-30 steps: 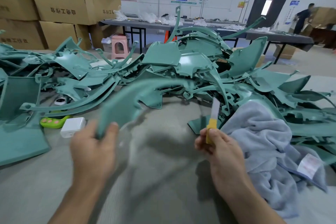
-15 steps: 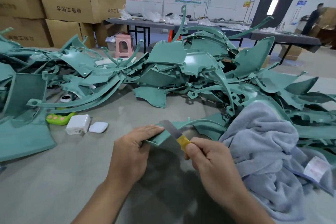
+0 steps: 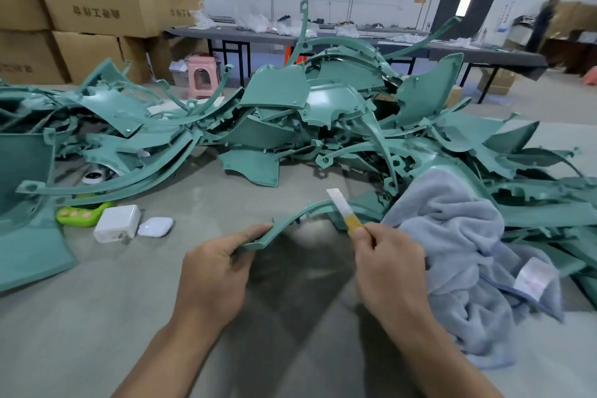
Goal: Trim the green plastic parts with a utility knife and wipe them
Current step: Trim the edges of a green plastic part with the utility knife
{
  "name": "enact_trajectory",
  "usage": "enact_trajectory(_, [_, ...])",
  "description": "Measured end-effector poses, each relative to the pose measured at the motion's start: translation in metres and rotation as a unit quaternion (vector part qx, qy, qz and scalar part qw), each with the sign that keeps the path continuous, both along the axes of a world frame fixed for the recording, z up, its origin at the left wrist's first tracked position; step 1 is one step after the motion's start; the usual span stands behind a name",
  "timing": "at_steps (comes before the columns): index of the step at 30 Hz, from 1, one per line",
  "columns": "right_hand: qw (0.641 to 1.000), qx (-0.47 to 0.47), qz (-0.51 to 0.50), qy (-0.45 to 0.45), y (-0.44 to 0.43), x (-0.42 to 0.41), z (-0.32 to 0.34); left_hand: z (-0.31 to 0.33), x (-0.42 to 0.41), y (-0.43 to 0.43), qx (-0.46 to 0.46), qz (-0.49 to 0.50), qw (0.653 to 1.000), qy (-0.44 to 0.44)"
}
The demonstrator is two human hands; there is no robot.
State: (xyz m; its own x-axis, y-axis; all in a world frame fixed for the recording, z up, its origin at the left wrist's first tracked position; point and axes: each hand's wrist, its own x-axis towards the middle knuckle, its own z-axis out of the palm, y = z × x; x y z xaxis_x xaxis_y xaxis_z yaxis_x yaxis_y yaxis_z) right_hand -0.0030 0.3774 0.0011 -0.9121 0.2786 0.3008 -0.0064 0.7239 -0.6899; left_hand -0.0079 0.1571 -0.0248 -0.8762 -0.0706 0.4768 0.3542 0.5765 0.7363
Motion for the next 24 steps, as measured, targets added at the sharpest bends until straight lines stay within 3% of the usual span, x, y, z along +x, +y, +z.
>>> enact_trajectory(2, [0.999,0.001,-0.049,0.011,0.01,-0.002,0.001,0.001,0.0,0.001,0.005,0.001,1.0,-0.002])
enact_trajectory(7, [0.979,-0.042,0.192,0.049,-0.018,0.018,0.004,0.002,-0.001,0.003,0.022,0.005,1.0,-0.016])
enact_trajectory(9, [0.986,-0.029,0.16,0.039,-0.018,0.013,0.001,0.002,0.001,0.001,0.03,0.007,0.999,-0.022])
enact_trajectory(13, [0.997,-0.008,-0.066,-0.048,0.017,-0.01,0.002,0.005,0.001,-0.002,0.072,0.027,0.997,-0.026])
enact_trajectory(15, [0.992,-0.03,-0.11,-0.052,0.026,-0.016,0.001,0.007,0.0,-0.004,0.084,0.046,0.995,-0.03])
enact_trajectory(20, [0.995,-0.082,0.043,0.031,-0.002,-0.008,-0.004,0.004,-0.001,-0.006,0.089,0.037,0.994,-0.051])
enact_trajectory(24, [0.998,-0.054,-0.013,-0.018,0.005,-0.017,-0.01,0.0,-0.005,-0.011,0.09,0.075,0.992,-0.046])
